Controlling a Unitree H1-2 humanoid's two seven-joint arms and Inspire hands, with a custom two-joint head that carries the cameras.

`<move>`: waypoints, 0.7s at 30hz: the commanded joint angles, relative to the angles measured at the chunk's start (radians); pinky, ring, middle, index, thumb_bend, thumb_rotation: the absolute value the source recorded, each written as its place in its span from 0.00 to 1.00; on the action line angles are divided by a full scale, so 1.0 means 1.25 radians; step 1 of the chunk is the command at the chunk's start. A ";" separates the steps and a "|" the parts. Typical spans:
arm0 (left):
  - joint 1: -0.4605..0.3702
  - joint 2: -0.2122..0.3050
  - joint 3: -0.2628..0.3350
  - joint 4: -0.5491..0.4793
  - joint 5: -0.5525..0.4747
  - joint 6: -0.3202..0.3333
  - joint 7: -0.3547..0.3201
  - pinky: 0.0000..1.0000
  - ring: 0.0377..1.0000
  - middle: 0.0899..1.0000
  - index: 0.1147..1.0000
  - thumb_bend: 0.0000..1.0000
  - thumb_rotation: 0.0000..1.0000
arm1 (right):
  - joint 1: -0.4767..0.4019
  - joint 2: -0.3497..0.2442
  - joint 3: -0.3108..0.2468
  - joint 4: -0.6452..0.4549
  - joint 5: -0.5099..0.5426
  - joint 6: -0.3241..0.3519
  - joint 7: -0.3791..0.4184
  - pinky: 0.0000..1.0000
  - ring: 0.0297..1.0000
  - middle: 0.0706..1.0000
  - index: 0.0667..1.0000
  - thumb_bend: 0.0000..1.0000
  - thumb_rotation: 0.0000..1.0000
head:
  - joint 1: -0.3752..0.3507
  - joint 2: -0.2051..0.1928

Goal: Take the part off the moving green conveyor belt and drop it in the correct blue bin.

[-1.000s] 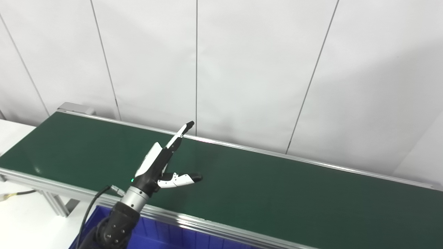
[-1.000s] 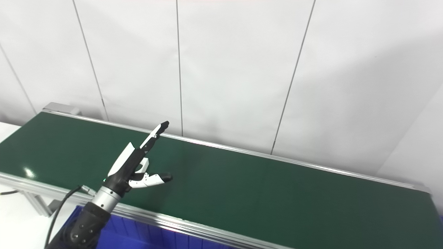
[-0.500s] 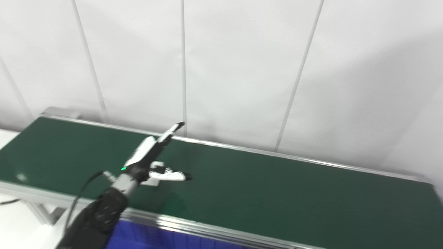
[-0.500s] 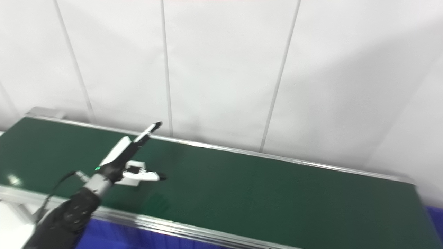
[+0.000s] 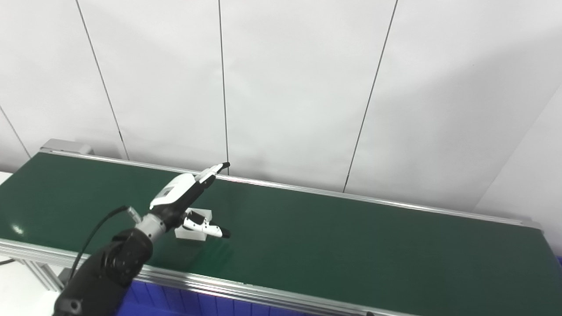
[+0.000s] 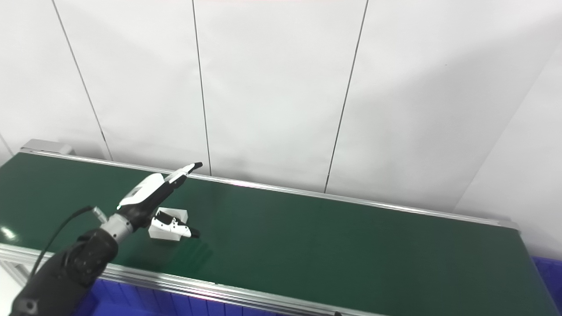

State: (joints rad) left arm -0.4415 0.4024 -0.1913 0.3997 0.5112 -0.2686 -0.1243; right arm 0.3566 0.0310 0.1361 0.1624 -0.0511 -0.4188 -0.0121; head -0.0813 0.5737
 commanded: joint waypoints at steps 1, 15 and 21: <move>-0.041 0.020 -0.009 -0.004 0.016 0.006 -0.004 0.94 1.00 1.00 1.00 0.82 0.28 | -0.006 0.001 0.008 -0.023 0.005 -0.041 -0.001 1.00 1.00 0.99 1.00 0.74 0.80 | 0.012 -0.001; -0.090 0.031 -0.094 0.071 0.136 0.051 -0.007 0.99 1.00 1.00 0.96 0.85 0.16 | -0.006 -0.006 0.005 -0.024 0.021 -0.040 0.014 1.00 1.00 1.00 1.00 0.71 0.79 | 0.038 0.002; -0.103 0.028 -0.106 0.113 0.134 0.033 -0.004 1.00 1.00 1.00 0.95 0.86 0.16 | -0.006 -0.010 0.007 -0.025 0.017 -0.040 0.013 1.00 1.00 1.00 1.00 0.71 0.82 | 0.043 0.004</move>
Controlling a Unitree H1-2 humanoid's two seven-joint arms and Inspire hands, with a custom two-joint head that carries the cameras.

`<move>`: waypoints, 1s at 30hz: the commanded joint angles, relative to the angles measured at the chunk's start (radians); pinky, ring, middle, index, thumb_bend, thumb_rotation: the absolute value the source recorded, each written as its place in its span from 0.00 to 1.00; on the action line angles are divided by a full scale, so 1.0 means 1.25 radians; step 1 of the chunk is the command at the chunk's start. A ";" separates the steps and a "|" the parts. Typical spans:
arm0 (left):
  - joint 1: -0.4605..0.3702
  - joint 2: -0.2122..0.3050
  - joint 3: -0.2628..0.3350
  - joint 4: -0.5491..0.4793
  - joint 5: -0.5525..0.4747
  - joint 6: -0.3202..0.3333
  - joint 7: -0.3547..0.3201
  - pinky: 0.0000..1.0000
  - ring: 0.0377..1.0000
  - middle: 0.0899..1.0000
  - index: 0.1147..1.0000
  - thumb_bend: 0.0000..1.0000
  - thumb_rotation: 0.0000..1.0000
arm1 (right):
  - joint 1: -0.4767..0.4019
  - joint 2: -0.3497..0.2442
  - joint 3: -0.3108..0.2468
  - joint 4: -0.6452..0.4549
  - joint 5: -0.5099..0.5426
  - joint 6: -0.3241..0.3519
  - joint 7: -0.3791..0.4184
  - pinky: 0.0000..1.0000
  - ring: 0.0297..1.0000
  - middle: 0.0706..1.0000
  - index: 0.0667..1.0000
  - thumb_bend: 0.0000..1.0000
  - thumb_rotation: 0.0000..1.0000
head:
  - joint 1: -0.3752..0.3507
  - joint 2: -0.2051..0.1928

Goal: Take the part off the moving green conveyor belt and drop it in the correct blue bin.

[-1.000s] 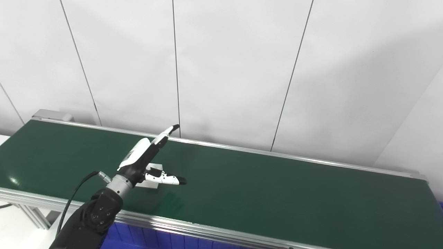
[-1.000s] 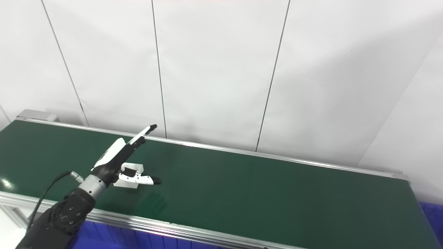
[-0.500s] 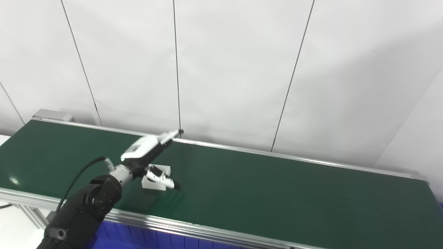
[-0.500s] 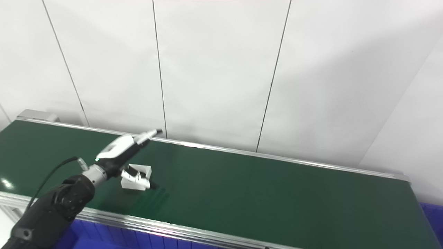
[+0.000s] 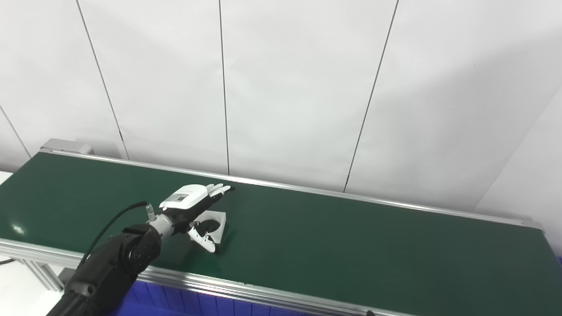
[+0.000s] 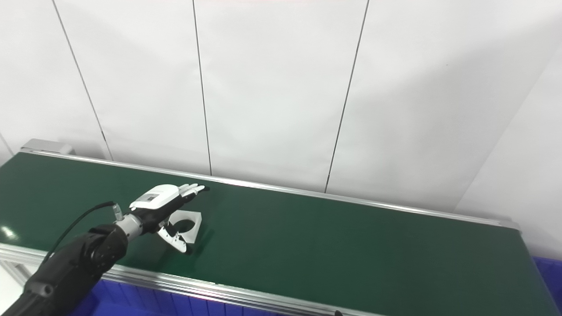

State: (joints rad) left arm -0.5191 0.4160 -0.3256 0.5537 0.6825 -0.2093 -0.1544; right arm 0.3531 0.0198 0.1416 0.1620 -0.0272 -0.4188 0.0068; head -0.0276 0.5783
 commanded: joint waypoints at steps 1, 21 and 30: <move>-0.041 0.015 -0.002 -0.012 0.000 -0.003 0.014 1.00 1.00 1.00 0.95 0.85 0.16 | -0.003 -0.001 0.002 -0.026 0.002 -0.040 0.002 1.00 1.00 1.00 1.00 0.71 0.82 | 0.005 0.002; -0.088 -0.061 -0.001 0.208 -0.067 -0.089 0.121 0.73 0.80 0.83 0.81 0.63 0.00 | 0.012 0.012 -0.005 -0.050 0.056 -0.041 0.037 1.00 1.00 1.00 1.00 0.70 0.75 | 0.003 0.018; -0.114 -0.101 -0.009 0.304 -0.104 -0.161 0.144 0.48 0.50 0.43 0.47 0.51 0.00 | 0.018 0.020 -0.016 -0.055 0.082 -0.041 0.061 1.00 1.00 1.00 1.00 0.71 0.73 | 0.006 0.024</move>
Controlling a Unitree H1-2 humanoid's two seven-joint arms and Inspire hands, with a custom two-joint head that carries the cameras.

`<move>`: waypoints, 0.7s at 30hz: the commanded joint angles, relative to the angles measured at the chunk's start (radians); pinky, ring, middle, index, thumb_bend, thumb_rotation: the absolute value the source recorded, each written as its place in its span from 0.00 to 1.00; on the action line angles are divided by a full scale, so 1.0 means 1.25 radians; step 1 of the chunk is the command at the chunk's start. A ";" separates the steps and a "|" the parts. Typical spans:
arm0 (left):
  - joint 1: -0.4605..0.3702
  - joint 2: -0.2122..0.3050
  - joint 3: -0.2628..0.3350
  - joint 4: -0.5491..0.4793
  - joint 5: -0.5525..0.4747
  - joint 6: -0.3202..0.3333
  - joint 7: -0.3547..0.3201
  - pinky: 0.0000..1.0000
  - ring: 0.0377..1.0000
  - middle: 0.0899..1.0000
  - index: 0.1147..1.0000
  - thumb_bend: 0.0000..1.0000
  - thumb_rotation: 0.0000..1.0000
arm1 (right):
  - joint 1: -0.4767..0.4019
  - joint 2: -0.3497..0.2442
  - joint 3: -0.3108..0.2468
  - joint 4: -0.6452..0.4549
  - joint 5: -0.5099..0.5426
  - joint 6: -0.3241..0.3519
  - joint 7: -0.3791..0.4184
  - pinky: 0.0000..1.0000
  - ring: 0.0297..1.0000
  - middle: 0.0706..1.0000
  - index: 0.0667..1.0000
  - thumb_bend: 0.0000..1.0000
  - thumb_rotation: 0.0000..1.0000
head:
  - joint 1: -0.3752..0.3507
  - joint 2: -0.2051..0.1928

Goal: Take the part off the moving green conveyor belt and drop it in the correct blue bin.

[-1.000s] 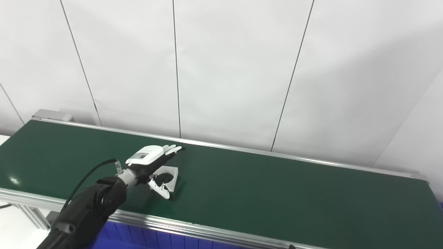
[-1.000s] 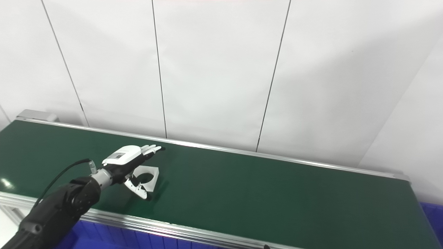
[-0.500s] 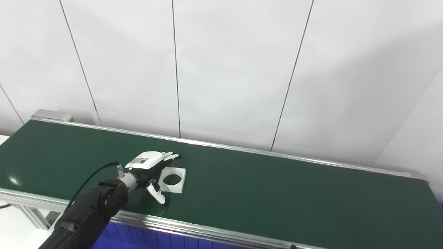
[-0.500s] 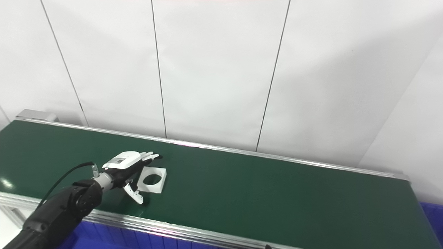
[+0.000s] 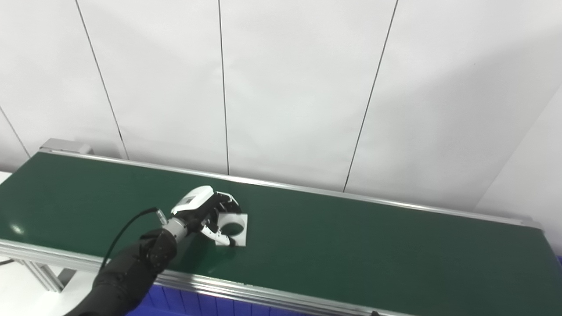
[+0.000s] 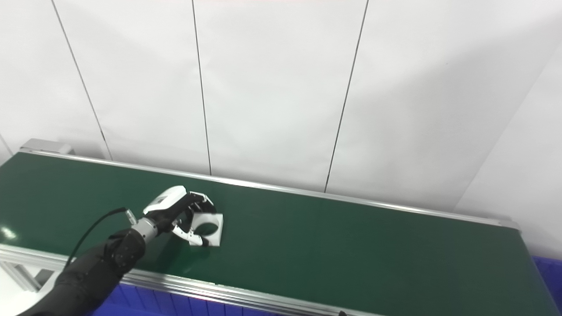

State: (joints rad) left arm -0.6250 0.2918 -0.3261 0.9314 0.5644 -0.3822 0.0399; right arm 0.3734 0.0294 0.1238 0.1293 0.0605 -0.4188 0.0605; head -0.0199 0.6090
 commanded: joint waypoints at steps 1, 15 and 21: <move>-0.030 -0.002 -0.010 0.002 -0.010 -0.023 -0.012 0.47 0.49 0.41 0.47 0.51 0.00 | 0.002 0.014 -0.003 -0.028 0.013 -0.041 0.021 1.00 1.00 1.00 1.00 0.71 0.73 | 0.000 -0.001; -0.021 0.019 -0.006 -0.064 -0.041 -0.013 -0.044 0.46 0.48 0.40 0.47 0.51 0.00 | -0.003 0.021 -0.013 -0.026 -0.014 -0.041 0.023 1.00 1.00 1.00 1.00 0.68 0.76 | 0.000 0.001; 0.036 0.045 0.045 -0.234 -0.090 0.009 -0.073 0.47 0.50 0.41 0.48 0.51 0.00 | -0.004 0.026 -0.014 -0.026 -0.028 -0.041 0.014 1.00 1.00 1.00 1.00 0.69 0.76 | -0.026 0.009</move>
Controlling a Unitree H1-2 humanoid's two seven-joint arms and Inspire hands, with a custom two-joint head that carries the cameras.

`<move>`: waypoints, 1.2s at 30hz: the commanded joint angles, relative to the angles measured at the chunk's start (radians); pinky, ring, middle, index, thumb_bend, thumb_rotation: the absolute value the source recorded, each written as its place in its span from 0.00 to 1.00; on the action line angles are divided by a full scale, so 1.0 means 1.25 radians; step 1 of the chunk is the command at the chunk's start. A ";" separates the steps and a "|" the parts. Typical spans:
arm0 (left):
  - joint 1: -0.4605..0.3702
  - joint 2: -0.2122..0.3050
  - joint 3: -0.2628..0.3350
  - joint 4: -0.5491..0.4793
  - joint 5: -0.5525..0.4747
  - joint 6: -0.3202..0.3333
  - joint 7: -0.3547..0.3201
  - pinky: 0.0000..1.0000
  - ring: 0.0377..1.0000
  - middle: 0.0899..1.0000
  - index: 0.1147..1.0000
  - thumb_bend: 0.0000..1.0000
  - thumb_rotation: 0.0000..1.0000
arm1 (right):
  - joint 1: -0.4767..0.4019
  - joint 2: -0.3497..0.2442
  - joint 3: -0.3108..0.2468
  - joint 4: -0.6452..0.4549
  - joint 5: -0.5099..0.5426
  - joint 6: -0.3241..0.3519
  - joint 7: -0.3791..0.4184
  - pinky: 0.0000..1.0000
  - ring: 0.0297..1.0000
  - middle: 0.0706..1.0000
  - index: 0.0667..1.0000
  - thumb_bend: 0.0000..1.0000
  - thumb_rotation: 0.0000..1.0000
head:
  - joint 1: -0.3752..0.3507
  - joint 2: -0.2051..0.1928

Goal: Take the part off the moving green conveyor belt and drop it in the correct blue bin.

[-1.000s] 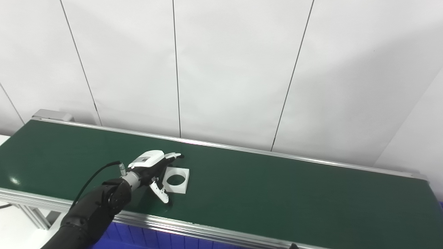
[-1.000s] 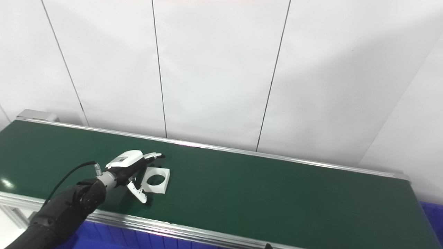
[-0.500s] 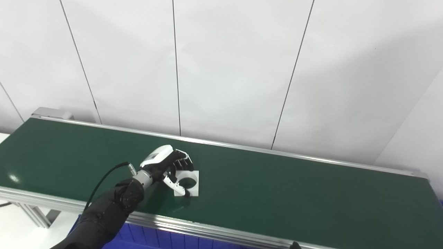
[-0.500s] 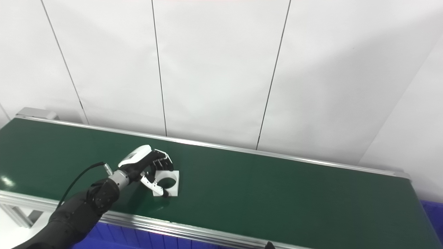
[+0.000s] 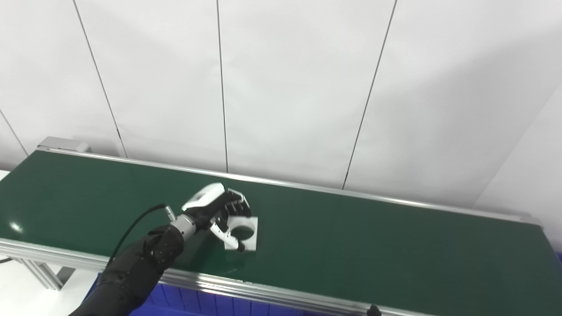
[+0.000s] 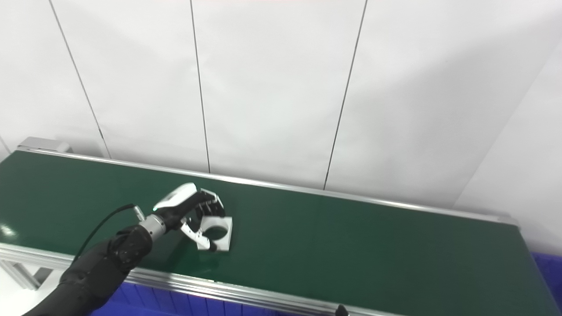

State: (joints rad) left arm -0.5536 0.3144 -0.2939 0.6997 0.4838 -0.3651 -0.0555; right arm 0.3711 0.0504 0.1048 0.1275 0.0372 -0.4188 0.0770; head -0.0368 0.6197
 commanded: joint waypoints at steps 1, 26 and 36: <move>-0.012 0.030 0.028 -0.075 -0.033 -0.002 -0.003 0.47 0.50 0.41 0.48 0.51 0.00 | -0.001 0.010 0.001 -0.025 -0.017 -0.041 -0.006 1.00 1.00 1.00 1.00 0.69 0.76 | -0.015 0.002; 0.199 0.021 0.108 -0.377 -0.262 -0.075 -0.119 0.43 0.46 0.41 0.48 0.51 0.00 | 0.003 0.028 0.039 -0.078 -0.122 -0.029 -0.097 1.00 0.98 0.97 1.00 0.78 0.77 | -0.204 0.126; 0.307 0.006 0.071 -0.452 -0.235 -0.077 -0.127 0.39 0.43 0.40 0.48 0.51 0.00 | 0.003 0.030 0.043 -0.093 -0.119 -0.014 -0.100 0.99 0.98 0.97 1.00 0.78 0.77 | -0.196 0.144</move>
State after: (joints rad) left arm -0.1491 0.3189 -0.2111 0.1716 0.1870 -0.4288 -0.2141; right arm 0.3727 0.0748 0.1529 0.0480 -0.1223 -0.4180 -0.0511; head -0.2823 0.7977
